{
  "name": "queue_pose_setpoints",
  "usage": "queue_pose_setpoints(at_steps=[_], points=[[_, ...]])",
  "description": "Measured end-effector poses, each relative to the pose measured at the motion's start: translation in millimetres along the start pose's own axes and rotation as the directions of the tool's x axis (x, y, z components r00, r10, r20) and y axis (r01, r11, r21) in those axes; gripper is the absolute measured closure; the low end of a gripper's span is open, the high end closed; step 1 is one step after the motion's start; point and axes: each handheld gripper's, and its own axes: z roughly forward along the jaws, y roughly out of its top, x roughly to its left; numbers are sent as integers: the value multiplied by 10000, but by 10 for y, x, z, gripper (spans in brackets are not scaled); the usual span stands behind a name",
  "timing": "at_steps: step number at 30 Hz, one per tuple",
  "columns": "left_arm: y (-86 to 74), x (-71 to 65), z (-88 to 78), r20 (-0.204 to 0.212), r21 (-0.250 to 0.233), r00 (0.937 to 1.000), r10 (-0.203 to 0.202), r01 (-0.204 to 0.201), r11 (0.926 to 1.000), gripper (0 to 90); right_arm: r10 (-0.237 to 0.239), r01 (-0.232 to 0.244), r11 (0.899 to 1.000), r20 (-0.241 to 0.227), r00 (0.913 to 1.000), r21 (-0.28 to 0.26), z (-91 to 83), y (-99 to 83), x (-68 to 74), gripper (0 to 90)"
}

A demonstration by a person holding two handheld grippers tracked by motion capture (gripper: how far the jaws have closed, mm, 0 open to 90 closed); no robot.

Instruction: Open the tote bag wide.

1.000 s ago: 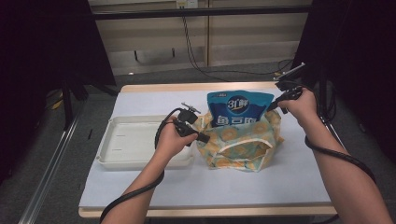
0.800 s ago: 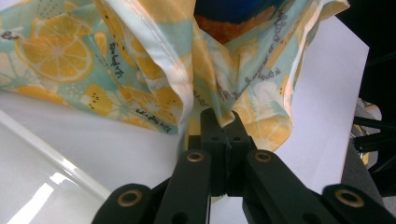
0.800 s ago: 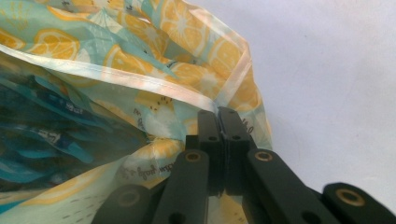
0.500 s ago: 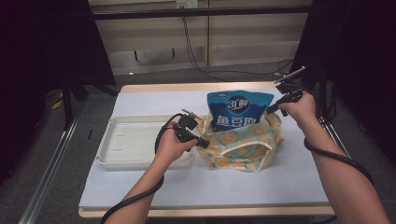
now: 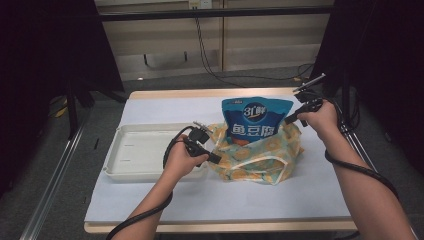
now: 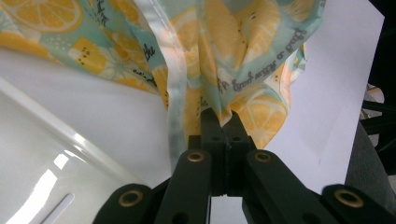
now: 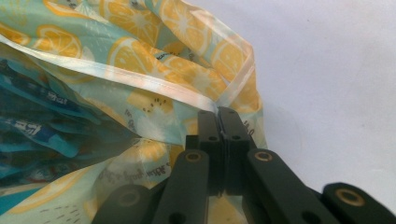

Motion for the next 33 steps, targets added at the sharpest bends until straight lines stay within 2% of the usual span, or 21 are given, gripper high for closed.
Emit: queue_pose_setpoints(at_steps=[1, 2, 4, 5, 6, 8, 9, 11, 13, 15, 16, 18, 19, 21, 23, 26, 28, 30, 33], points=[[-10, -6, 1, 4, -34, 10000, -90, 90, 10000, 900, 0, 0, 10000, -75, 10000, 7, -11, 2, 2, 895], [-17, 1, -7, -6, 71, 10000, 44, -44, 10000, 900, -103, 103, 9999, -50, 9999, -73, -13, 1, -4, 895], [-39, 1, -4, 25, -54, 10000, -2, 2, 10000, 900, -146, 145, 9998, -56, 9999, -104, -19, -9, -11, 896], [-49, -6, 1, 50, -98, 9999, -91, 91, 9999, 900, -3, 3, 10000, -21, 10000, -70, -23, -15, -9, 896], [-58, 3, -9, 26, 51, 10000, -16, 16, 10000, 900, 31, -32, 10000, -84, 10000, -55, -20, -23, -11, 896], [-81, -3, 10, -34, -72, 10000, 18, -18, 10000, 900, -25, 25, 10000, -84, 10000, -27, -9, -34, -22, 898], [-85, -7, 9, 39, 30, 10000, 57, -57, 10000, 900, -61, 61, 10000, -61, 10000, -43, 2, -40, -25, 897], [-101, -9, 22, -73, 84, 9998, 198, -197, 9998, 900, 15, -15, 10000, -23, 10000, -4, 24, -52, -24, 898], [-110, -17, 36, -201, 102, 9996, 176, -174, 9998, 900, 78, -78, 9999, 39, 10000, 87, 47, -58, -21, 898], [-123, -12, 46, -145, 108, 9998, 119, -117, 9999, 900, 61, -62, 9999, 55, 10000, 117, 76, -68, -34, 898], [-127, -1, 43, -171, 243, 9995, 276, -272, 9993, 900, 38, -38, 9999, 1, 10000, 103, 93, -74, -40, 898], [-140, 3, 49, -126, 337, 9995, 284, -279, 9990, 900, 111, -111, 9999, -45, 9999, 97, 114, -88, -43, 898], [-152, -9, 64, -214, 219, 9996, 163, -159, 9996, 900, 131, -130, 9998, -98, 9999, 116, 122, -94, -44, 898], [-163, 5, 70, -207, 255, 9994, 268, -263, 9993, 900, 190, -189, 9997, -131, 9997, 124, 126, -104, -53, 898], [-166, 16, 64, -236, 421, 9993, 292, -282, 9987, 900, 157, -155, 9997, -127, 9998, 173, 120, -107, -59, 898], [-169, 16, 75, -197, 248, 9997, 173, -169, 9996, 900, 70, -69, 9999, -135, 9999, 114, 108, -106, -54, 895], [-158, 18, 54, -184, 377, 9997, 161, -154, 9992, 900, -32, 33, 9998, -46, 10000, 189, 92, -103, -46, 876], [-147, 24, 34, -173, 357, 9998, 132, -126, 9993, 865, -162, 161, 9997, 61, 9999, 171, 72, -104, -32, 850], [-128, 21, 3, -185, 49, 9998, -85, 86, 10000, 760, -365, 359, 9990, 239, 9990, 250, 23, -101, 2, 779]])
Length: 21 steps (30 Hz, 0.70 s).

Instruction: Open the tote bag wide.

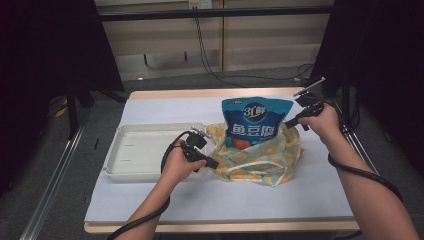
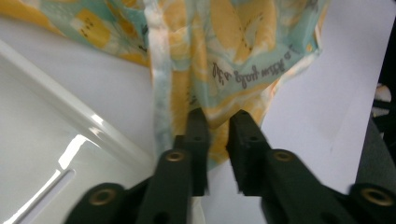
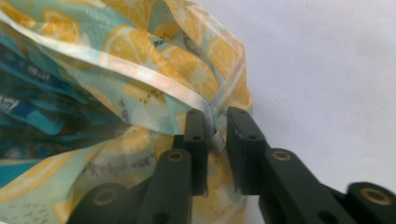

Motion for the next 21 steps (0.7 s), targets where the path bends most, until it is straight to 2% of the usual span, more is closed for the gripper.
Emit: queue_pose_setpoints(at_steps=[1, 3, 7, 8, 9, 10, 11, 12, 13, 14, 16, 17, 18, 19, 21], points=[[9, 3, -15, 77, -33, 9999, 79, -79, 10000, 742, -70, 70, 10000, 1, 10000, -16, -15, -1, 13, 771], [33, -11, -56, -119, -143, 9999, 34, -36, 9999, 688, -303, 303, 9994, 3, 9995, -139, -46, -4, 25, 740], [91, -24, -144, -212, -373, 9997, -85, 77, 9993, 632, -384, 386, 9991, 106, 9992, -170, -98, -14, 62, 672], [103, -25, -157, -172, -563, 9998, -113, 103, 9984, 610, -460, 463, 9986, 109, 9989, -261, -105, -17, 61, 655], [115, -40, -171, -204, -742, 9992, -353, 337, 9967, 584, -415, 417, 9988, 108, 9991, -237, -122, -19, 67, 629], [129, -17, -208, -215, -484, 9998, 19, -29, 9988, 579, -447, 449, 9985, 79, 9990, -315, -135, -19, 65, 610], [140, -39, -206, -194, -823, 9994, -295, 278, 9962, 572, -435, 437, 9984, 54, 9990, -362, -150, -22, 67, 604], [146, -18, -232, -181, -679, 9998, -73, 61, 9977, 552, -488, 488, 9983, 23, 9988, -317, -164, -24, 73, 595], [150, -33, -227, -68, -1005, 9991, -415, 406, 9941, 550, -501, 502, 9984, 31, 9987, -266, -181, -28, 79, 588], [157, -27, -245, -125, -1002, 9990, -422, 407, 9941, 542, -625, 622, 9975, -69, 9980, -338, -184, -32, 81, 575], [162, -7, -272, -128, -1151, 9990, -431, 413, 9925, 522, -518, 515, 9979, -76, 9986, -405, -218, -44, 92, 564], [167, 15, -296, -194, -1031, 9994, -286, 265, 9943, 513, -628, 623, 9973, -116, 9980, -386, -228, -48, 93, 560], [168, 17, -298, -117, -1147, 9988, -485, 468, 9923, 513, -683, 680, 9968, -72, 9976, -426, -239, -54, 92, 552], [172, 43, -318, -157, -1018, 9993, -345, 327, 9943, 518, -708, 704, 9965, -78, 9975, -443, -250, -59, 92, 544], [174, 66, -325, -79, -1191, 9985, -544, 530, 9915, 560, -799, 796, 9960, -57, 9968, -418, -272, -68, 100, 535]])
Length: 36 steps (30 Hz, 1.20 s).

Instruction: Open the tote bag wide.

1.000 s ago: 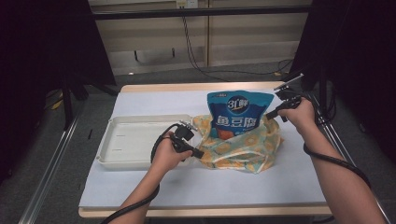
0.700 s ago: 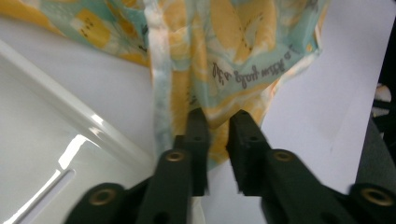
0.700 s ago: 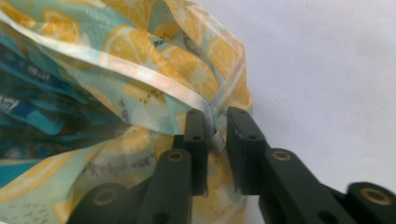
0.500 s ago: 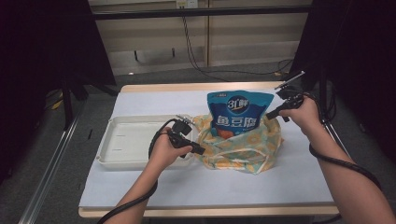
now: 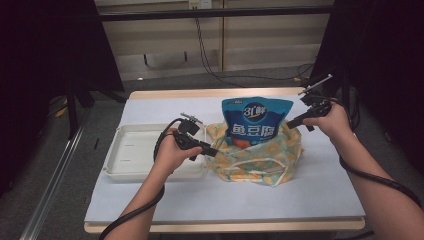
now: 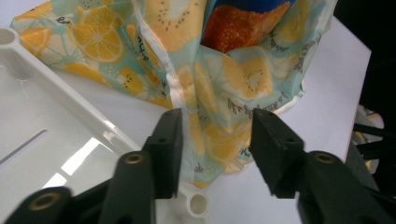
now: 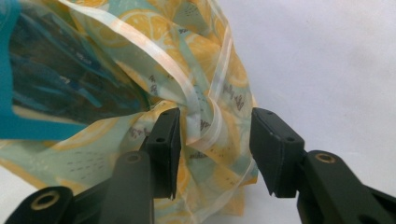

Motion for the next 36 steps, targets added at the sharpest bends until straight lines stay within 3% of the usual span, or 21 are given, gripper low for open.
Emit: queue_pose_setpoints(at_steps=[2, 3, 4, 5, 6, 7, 8, 10, 12, 13, 17, 21, 22, 23, 24, 28, 29, 33, 34, 35, 36], points=[[6, 15, 3, -33, -94, 9999, -142, 141, 9999, 565, 46, -47, 10000, -20, 10000, -27, -21, -9, 11, 523], [15, 36, -7, -71, 109, 10000, 42, -41, 9999, 586, 24, -25, 10000, -54, 10000, -44, -26, -12, 16, 523], [18, 34, 11, -14, -154, 9998, -186, 186, 9997, 587, 20, -20, 10000, -43, 10000, -56, -31, -17, 20, 523], [26, 53, 9, -83, -4, 10000, 42, -42, 10000, 589, 39, -39, 10000, -7, 10000, -70, -39, -21, 20, 521], [36, 44, 15, -190, 1, 9998, -65, 65, 10000, 595, 28, -29, 9999, -104, 9999, -97, -39, -25, 24, 520], [45, 59, 8, -246, 87, 9996, 151, -149, 9999, 595, 32, -32, 10000, -75, 10000, -37, -41, -29, 31, 517], [49, 48, 23, -229, -134, 9997, -59, 56, 9999, 598, 1, -1, 10000, -61, 10000, -15, -41, -34, 34, 514], [65, 67, 17, -368, 89, 9992, 169, -166, 9998, 618, 8, -8, 10000, -83, 10000, 45, -41, -47, 43, 515], [67, 61, 41, -298, -111, 9994, -149, 146, 9998, 620, -83, 83, 9999, -23, 10000, 64, -44, -61, 36, 514], [75, 92, 23, -369, 185, 9989, 274, -267, 9995, 625, 7, -6, 10000, -48, 10000, 24, -49, -67, 34, 515], [84, 78, 32, -412, -140, 9989, -232, 226, 9996, 638, 44, -44, 10000, -71, 10000, 11, -84, -92, 23, 517], [116, 103, 7, -395, 135, 9991, 174, -168, 9998, 660, -8, 9, 9999, -63, 10000, 117, -132, -116, 30, 556], [119, 70, 34, -389, -319, 9989, -277, 265, 9991, 670, 5, -3, 9999, -150, 9999, 134, -140, -123, 39, 568], [139, 98, 6, -469, 119, 9987, 218, -213, 9997, 672, -66, 70, 9999, -248, 9997, 139, -147, -126, 43, 578], [145, 81, 20, -461, -43, 9989, -4, 2, 10000, 684, -24, 27, 9999, -241, 9997, 139, -149, -130, 59, 591], [186, 83, 38, -449, 83, 9988, 195, -191, 9998, 711, -163, 172, 9996, -384, 9991, 240, -137, -139, 128, 599], [191, 75, 56, -424, -81, 9991, 40, -43, 10000, 715, -249, 260, 9994, -456, 9987, 234, -129, -140, 148, 598], [217, 86, 91, -462, 67, 9988, 161, -158, 9999, 720, -394, 411, 9987, -556, 9977, 289, -105, -140, 216, 596], [220, 69, 109, -494, -140, 9988, -75, 68, 9999, 720, -383, 401, 9988, -623, 9973, 278, -99, -140, 233, 594], [229, 86, 102, -491, 77, 9986, 218, -214, 9997, 723, -405, 427, 9986, -647, 9971, 328, -94, -142, 247, 590], [229, 74, 122, -467, -153, 9989, -9, 1, 9999, 728, -503, 523, 9982, -652, 9966, 304, -83, -143, 258, 586]])
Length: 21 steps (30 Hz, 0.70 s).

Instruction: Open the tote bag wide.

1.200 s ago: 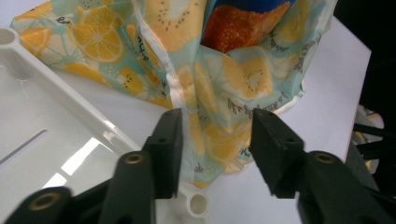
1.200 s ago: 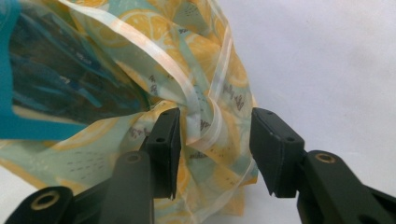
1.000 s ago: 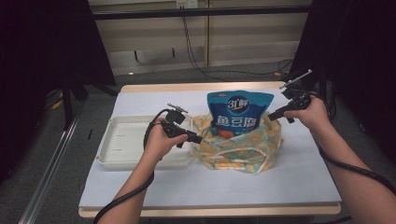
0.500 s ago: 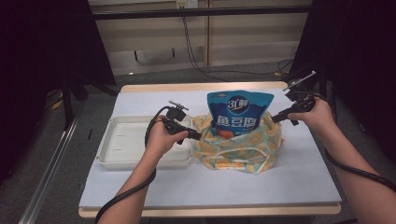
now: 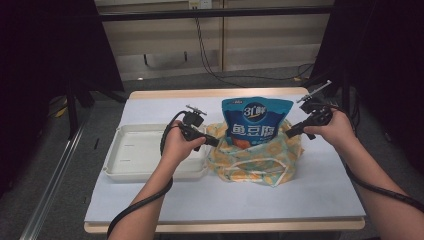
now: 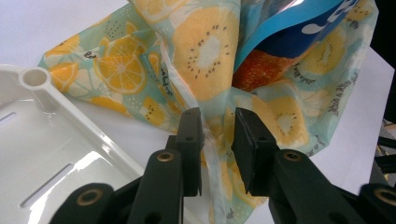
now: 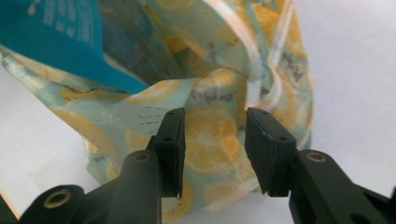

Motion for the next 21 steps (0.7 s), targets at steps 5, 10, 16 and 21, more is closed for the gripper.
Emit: queue_pose_setpoints(at_steps=[5, 10, 16, 21], points=[[6, 20, 5, 20, 113, 10000, 73, -73, 9999, 751, -59, 59, 10000, -172, 9998, 2, 36, 6, 44, 537], [3, 30, -20, 4, 56, 10000, 55, -55, 10000, 755, -206, 207, 9998, -239, 9995, 47, 64, 6, 67, 495], [17, 3, -72, 49, -124, 10000, -85, 86, 9999, 702, -287, 289, 9996, -350, 9990, 47, 54, 3, 94, 450], [19, -5, -15, 62, -54, 9999, -86, 87, 9999, 671, -196, 195, 9998, -345, 9992, -48, 95, -22, 86, 361]])
